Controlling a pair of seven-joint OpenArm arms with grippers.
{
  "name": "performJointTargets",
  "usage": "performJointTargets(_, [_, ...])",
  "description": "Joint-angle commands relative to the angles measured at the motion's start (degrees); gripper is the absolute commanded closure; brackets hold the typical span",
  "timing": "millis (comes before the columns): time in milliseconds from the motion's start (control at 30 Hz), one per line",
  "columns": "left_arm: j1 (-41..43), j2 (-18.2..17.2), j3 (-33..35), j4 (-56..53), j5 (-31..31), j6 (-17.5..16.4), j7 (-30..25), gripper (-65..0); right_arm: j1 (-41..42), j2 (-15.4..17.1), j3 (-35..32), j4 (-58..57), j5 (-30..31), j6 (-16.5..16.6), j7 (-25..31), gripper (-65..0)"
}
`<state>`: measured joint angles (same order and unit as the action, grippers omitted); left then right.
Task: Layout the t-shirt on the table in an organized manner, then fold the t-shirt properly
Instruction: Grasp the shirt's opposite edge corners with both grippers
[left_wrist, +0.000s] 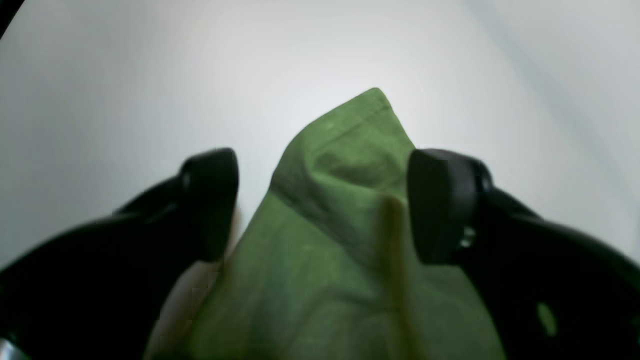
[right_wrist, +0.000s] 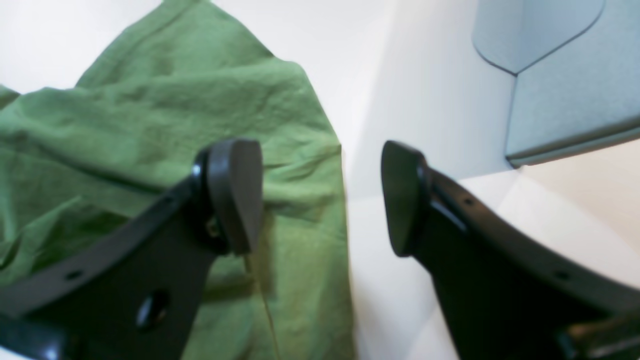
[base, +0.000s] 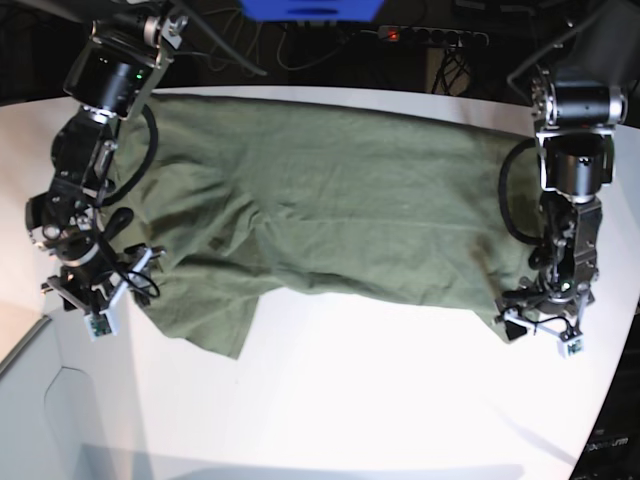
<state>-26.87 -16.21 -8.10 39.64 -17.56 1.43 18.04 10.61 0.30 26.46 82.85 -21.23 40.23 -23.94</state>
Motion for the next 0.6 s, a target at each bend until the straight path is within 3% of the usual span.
performJointTargets(0, [-2.01,-0.72,-0.12,-0.47,0.11,0.02,-1.03,-49.7,1.21,0.45,-0.04,0.89,0.71,-0.23,1.39,-37.6])
performJointTargets(233, [-3.85,-0.72,-0.03,-6.01,0.11,0.02,-1.21,-44.5,1.21,0.45,-0.04,0.89,0.71,-0.23,1.39,-37.6])
performJointTargets(567, [-6.49,-0.54,0.05,-12.69,0.11,0.02,-1.21,-44.1,0.77,0.54,0.05,0.89,0.71,-0.23,1.39,-37.6])
